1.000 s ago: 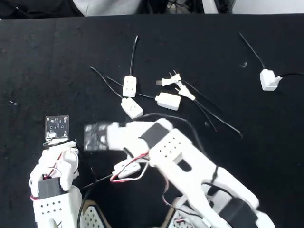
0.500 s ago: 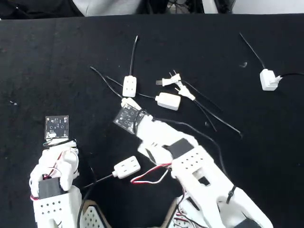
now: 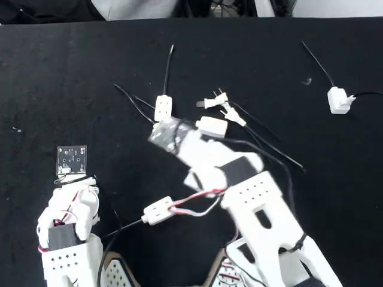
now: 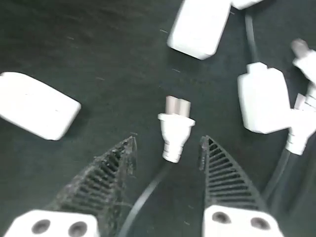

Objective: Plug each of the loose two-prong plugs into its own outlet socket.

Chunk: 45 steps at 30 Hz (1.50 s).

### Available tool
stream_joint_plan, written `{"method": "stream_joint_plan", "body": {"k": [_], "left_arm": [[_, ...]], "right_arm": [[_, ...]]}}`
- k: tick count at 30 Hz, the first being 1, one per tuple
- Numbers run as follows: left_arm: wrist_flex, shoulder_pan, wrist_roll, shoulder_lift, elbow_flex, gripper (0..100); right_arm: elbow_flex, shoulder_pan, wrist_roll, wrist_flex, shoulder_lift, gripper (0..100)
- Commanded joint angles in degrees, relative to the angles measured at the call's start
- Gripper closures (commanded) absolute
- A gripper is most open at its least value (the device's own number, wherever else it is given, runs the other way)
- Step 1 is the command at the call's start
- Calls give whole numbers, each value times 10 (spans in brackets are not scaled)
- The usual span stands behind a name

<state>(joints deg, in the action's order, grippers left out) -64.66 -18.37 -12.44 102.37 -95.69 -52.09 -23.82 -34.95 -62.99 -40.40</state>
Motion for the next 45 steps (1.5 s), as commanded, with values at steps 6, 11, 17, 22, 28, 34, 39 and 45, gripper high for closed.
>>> {"method": "stream_joint_plan", "body": {"k": [6,11,17,22,28,34,39,45], "left_arm": [[5,8,-5,5,0,970],[5,8,-5,5,0,970],[5,8,-5,5,0,970],[5,9,-5,5,0,970],[7,9,-5,5,0,970],[8,9,-5,5,0,970],[9,9,-5,5,0,970],[10,9,-5,5,0,970]], "right_arm": [[-36,70,-60,86,110,871],[-2,107,-70,167,188,883],[30,104,-69,178,269,884],[11,55,-69,164,267,884],[-29,-2,-40,140,204,884],[-69,-11,-38,139,127,884],[-70,16,-57,101,36,885],[-121,-57,-243,-47,-56,886]]}}
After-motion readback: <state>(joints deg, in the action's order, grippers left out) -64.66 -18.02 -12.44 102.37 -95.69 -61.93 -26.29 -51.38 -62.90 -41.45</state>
